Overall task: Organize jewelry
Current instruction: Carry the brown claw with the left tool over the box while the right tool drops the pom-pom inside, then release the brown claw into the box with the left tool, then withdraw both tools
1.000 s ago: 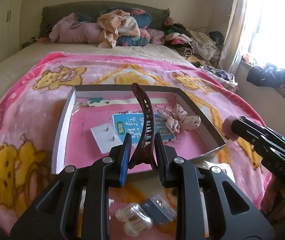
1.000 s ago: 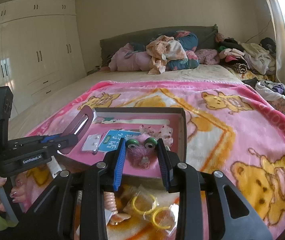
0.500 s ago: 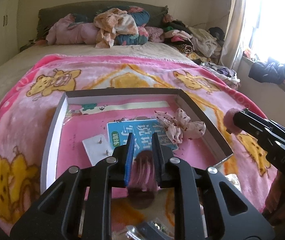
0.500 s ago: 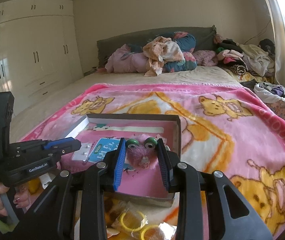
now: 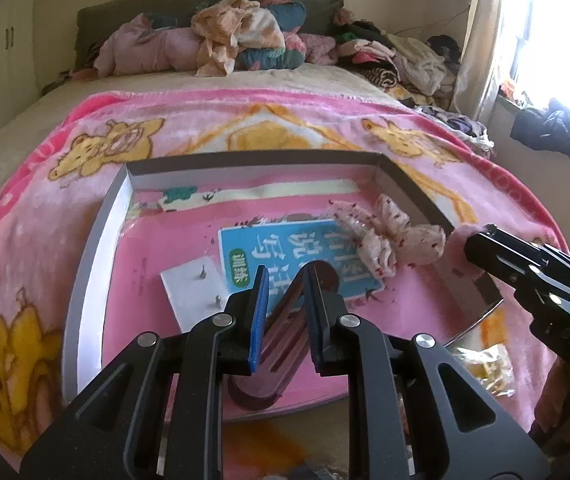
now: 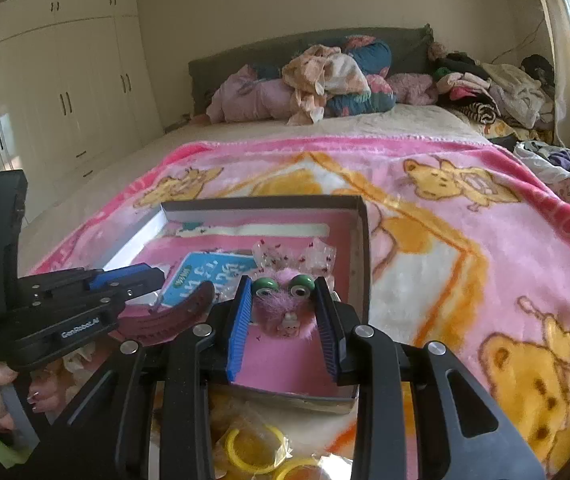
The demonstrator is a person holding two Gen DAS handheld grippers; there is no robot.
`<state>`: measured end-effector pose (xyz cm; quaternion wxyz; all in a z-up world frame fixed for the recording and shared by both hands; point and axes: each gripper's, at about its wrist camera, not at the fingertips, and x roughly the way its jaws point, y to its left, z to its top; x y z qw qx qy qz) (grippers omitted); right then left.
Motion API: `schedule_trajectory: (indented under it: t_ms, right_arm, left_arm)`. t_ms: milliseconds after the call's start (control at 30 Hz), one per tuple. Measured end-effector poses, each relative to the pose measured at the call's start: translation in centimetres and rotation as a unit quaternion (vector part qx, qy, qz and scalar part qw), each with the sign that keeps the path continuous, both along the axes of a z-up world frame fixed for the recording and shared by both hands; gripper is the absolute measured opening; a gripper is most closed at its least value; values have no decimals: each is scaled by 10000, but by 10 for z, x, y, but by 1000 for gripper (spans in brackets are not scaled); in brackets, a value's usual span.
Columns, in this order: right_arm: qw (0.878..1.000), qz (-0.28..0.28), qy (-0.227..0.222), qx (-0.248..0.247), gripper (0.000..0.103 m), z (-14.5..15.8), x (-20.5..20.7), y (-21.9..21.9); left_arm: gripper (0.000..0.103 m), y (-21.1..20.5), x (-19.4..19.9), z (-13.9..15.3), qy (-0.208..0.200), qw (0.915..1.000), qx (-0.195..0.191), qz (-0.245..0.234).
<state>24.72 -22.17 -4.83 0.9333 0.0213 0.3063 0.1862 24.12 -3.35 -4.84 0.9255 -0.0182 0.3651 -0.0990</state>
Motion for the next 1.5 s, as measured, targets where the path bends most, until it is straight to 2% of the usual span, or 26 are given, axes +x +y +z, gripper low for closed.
schedule_trajectory:
  t_ms: [233,467,600,700,800,967,1000,1067,1267,1333,1467,1500]
  right_arm:
    - [9996,41,266,-29,30,-12,14,7]
    - [9994,-51,349,-70,33,-17,17,8]
    - [9996,-140,248,-19,52,-14,11,4]
    - [9997,-179,176,0,57,-10,5,1]
    - [9996,-269,67,12,72,-6,-3,-2]
    - [9992,-394,-81,24,83,1,-14,-6]
    - [9990,-420,-122,24,88,3,-18,-7]
    - [9988,-454,-196,27,89,6,-22,-7]
    - [9980,-499,-376,-9,95,16,-37,-8]
    - [9978,-502,-443,-22,96,20,-42,-8]
    - [9974,-488,-534,-60,96,26,-52,-8]
    - [9972,-486,-570,-69,96,29,-56,-8]
  left_arm:
    - [11,6,-2,-4,60,10000,9,74]
    - [11,8,-6,-6,73,9999,-2,100]
    - [11,8,-6,-6,40,10000,8,86]
    - [11,9,-10,-5,-15,10000,12,86]
    - [12,11,-13,-2,-43,9999,1,101]
    - [16,14,-22,-1,-79,9998,4,155]
    - [18,15,-24,0,-90,9998,6,169]
    - [21,17,-27,1,-113,9997,-14,193]
    - [39,23,-39,9,-209,9993,-89,287]
    - [53,26,-43,13,-267,9990,-159,335]
    - [69,31,-54,22,-429,9979,-245,415]
    - [76,32,-57,24,-477,9976,-272,429]
